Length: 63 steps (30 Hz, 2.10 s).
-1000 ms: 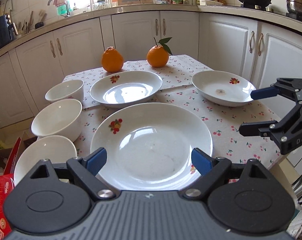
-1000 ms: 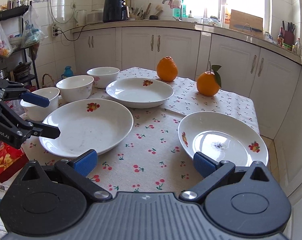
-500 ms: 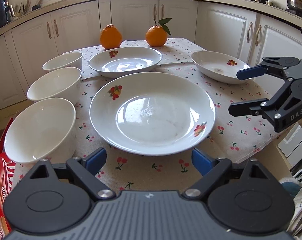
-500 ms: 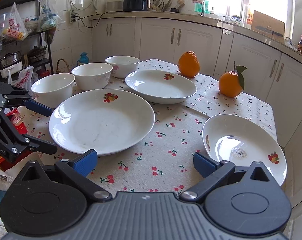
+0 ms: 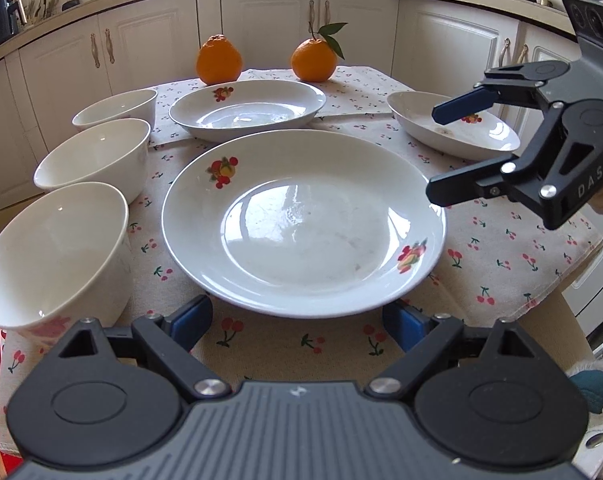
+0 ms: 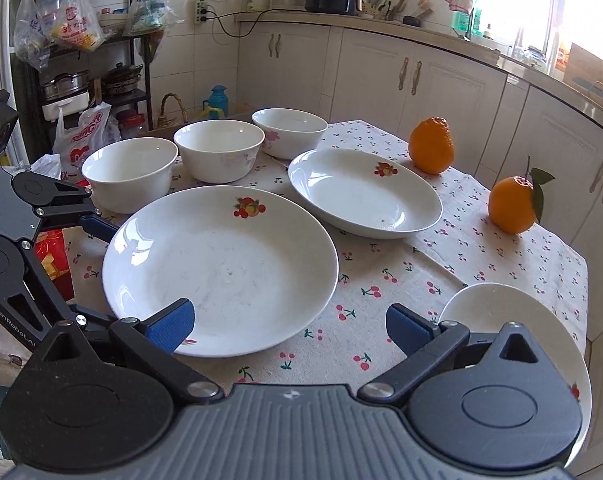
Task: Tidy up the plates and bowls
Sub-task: 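Grasp the rim of the large white plate with the right gripper, then lift the held plate with the right gripper and carry it toward the other plate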
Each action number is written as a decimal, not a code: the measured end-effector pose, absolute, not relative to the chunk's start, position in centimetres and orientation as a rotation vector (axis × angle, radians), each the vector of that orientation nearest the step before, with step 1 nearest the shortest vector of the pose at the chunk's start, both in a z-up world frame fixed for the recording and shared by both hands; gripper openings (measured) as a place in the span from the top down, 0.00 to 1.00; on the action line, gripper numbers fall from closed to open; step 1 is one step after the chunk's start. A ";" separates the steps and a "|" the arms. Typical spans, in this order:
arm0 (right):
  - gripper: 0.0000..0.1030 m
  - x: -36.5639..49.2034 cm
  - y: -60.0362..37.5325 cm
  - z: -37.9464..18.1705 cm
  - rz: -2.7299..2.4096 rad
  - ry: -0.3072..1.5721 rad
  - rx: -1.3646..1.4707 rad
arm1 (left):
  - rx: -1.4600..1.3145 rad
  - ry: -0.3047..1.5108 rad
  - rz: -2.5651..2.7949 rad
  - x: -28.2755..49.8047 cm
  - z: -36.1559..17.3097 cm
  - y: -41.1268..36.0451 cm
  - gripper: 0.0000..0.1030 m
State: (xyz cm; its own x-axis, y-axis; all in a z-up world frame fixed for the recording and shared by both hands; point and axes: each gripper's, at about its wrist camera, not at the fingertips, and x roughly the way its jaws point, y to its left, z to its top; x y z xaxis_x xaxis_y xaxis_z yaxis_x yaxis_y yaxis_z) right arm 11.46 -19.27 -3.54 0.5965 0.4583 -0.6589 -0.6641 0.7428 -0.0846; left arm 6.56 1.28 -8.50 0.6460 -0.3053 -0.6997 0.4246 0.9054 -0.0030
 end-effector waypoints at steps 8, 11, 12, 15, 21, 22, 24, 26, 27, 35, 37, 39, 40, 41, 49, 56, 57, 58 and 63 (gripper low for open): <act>0.00 15.7 -18.0 -3.6 0.713 0.741 -0.313 | 0.160 0.764 -0.393 7.0 -8.8 1.2 0.00; 0.00 17.0 -17.3 -3.9 0.753 0.774 -0.301 | 0.160 0.755 -0.396 6.9 -8.9 1.2 0.00; 0.00 17.4 -17.1 -4.1 0.765 0.783 -0.301 | 0.160 0.755 -0.396 6.9 -8.9 1.2 0.00; 0.00 18.8 -16.4 -4.6 0.799 0.822 -0.289 | 0.160 0.761 -0.392 7.0 -8.8 1.2 0.00; 0.00 21.5 -15.6 -5.6 0.892 0.924 -0.241 | 0.173 0.750 -0.392 6.9 -8.8 1.0 0.00; 0.00 21.8 -15.5 -5.6 0.904 0.933 -0.238 | 0.180 0.744 -0.394 6.9 -8.8 0.9 0.00; 0.00 22.4 -15.3 -5.6 0.932 0.952 -0.224 | 0.183 0.742 -0.399 6.9 -8.7 0.8 0.00; 0.01 23.1 -15.3 -5.7 0.953 0.978 -0.205 | 0.189 0.738 -0.405 6.9 -8.7 0.7 0.01; 0.03 23.3 -15.3 -5.8 0.961 0.988 -0.196 | 0.189 0.737 -0.409 6.9 -8.7 0.7 0.01; 0.05 24.5 -14.9 -6.2 1.022 1.051 -0.161 | 0.200 0.730 -0.426 7.0 -8.6 0.5 0.03; 0.05 24.5 -14.9 -6.2 1.038 1.056 -0.153 | 0.199 0.731 -0.428 7.0 -8.6 0.5 0.03; 0.05 24.5 -14.9 -6.2 1.040 1.058 -0.153 | 0.195 0.733 -0.433 7.1 -8.7 0.6 0.03; 0.05 24.5 -14.9 -6.2 1.043 1.059 -0.152 | 0.192 0.735 -0.435 7.2 -8.7 0.6 0.03; 0.05 24.6 -14.9 -6.1 1.044 1.061 -0.151 | 0.191 0.738 -0.437 7.3 -8.7 0.6 0.03; 0.04 24.3 -15.0 -6.0 1.033 1.067 -0.159 | 0.198 0.758 -0.447 7.7 -8.5 0.6 0.05; 0.04 24.0 -15.9 -5.5 1.019 1.058 -0.149 | 0.196 0.765 -0.460 8.0 -8.0 0.5 0.05; 0.04 24.0 -16.0 -5.5 1.016 1.056 -0.148 | 0.201 0.761 -0.463 8.0 -7.9 0.4 0.05; 0.04 24.0 -16.2 -5.4 1.014 1.054 -0.147 | 0.206 0.758 -0.466 8.1 -7.8 0.3 0.05; 0.04 23.6 -16.8 -4.8 1.002 1.034 -0.152 | 0.216 0.749 -0.482 8.2 -7.5 -0.2 0.05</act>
State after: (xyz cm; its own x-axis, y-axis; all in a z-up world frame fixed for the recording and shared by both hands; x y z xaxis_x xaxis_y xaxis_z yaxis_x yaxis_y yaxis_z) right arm 23.65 -16.85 -4.79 0.1325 0.6211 -0.7724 -0.7525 0.5702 0.3295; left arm 8.25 -0.19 -7.51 0.6306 -0.3417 -0.6968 0.4926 0.8701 0.0190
